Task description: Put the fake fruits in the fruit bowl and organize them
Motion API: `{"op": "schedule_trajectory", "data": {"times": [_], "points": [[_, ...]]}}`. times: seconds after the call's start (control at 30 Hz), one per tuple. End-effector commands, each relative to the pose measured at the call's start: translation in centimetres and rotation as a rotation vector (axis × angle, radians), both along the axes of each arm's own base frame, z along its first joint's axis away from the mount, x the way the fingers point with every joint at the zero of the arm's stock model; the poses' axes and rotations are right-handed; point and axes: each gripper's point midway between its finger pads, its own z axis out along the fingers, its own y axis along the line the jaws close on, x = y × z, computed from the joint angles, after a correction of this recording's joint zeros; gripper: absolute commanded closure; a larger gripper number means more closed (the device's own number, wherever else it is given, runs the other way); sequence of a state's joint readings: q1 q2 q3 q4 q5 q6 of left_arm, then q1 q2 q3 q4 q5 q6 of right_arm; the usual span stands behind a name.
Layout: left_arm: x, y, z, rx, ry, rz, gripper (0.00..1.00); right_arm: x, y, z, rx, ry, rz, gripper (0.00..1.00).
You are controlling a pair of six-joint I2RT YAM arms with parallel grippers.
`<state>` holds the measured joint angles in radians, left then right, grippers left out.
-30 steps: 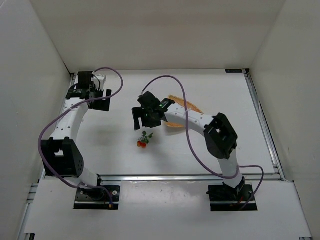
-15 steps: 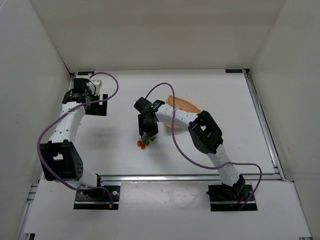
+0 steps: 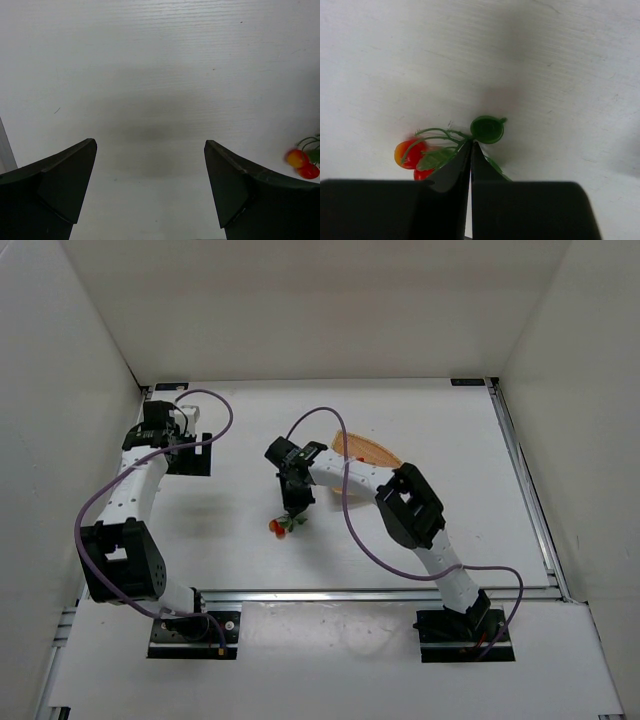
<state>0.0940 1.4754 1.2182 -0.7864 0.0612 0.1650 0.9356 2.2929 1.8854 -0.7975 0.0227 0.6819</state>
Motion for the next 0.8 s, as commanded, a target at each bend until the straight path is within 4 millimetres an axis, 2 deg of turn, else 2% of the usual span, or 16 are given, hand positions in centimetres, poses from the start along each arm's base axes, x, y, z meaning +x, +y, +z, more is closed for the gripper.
{"op": "schedule_trajectory", "data": {"times": [0.0,0.03,0.1,0.13,0.33,0.4,0.47,0.5,0.57,0.6,0.63,0.67,0.77], "points": [[-0.3,-0.3,1.1,-0.021,-0.037,-0.002,0.0,0.5,2.5,6.7,0.152,-0.11,0.083,1.0],[-0.3,-0.3,1.1,-0.021,-0.037,-0.002,0.0,0.5,2.6,8.7,0.19,-0.139,0.083,1.0],[-0.3,-0.3,1.1,-0.021,-0.037,-0.002,0.0,0.9,3.1,11.0,0.249,-0.19,0.091,1.0],[-0.3,-0.3,1.1,-0.021,-0.037,-0.002,0.0,0.9,3.0,12.8,0.282,-0.216,0.091,1.0],[-0.5,-0.3,0.8,-0.022,-0.028,-0.002,0.0,2.9,1.5,18.0,0.365,-0.304,0.037,1.0],[-0.5,-0.3,1.1,-0.021,-0.037,-0.002,0.0,4.3,-0.2,19.1,0.379,-0.311,-0.028,1.0],[-0.5,-0.3,1.1,-0.021,-0.037,-0.002,0.0,6.3,-2.3,19.0,0.352,-0.344,-0.114,1.0],[-0.5,-0.3,1.1,-0.021,-0.037,-0.002,0.0,7.9,-4.5,17.9,0.32,-0.339,-0.18,1.0],[-0.5,-0.3,1.1,-0.021,-0.037,-0.002,0.0,9.3,-6.8,17.1,0.29,-0.334,-0.246,1.0],[-0.5,-0.3,1.1,-0.021,-0.037,-0.002,0.0,10.9,-8.9,16.4,0.267,-0.334,-0.311,1.0],[-0.5,-0.3,1.1,-0.021,-0.037,-0.002,0.0,11.3,-9.9,15.6,0.248,-0.322,-0.332,1.0],[-0.5,-0.3,1.1,-0.021,-0.037,-0.002,0.0,12.5,-11.5,15.6,0.241,-0.328,-0.373,1.0],[-0.8,-0.3,1.0,-0.021,-0.037,-0.002,0.0,13.9,-13.3,14.2,0.221,-0.312,-0.388,1.0]]}}
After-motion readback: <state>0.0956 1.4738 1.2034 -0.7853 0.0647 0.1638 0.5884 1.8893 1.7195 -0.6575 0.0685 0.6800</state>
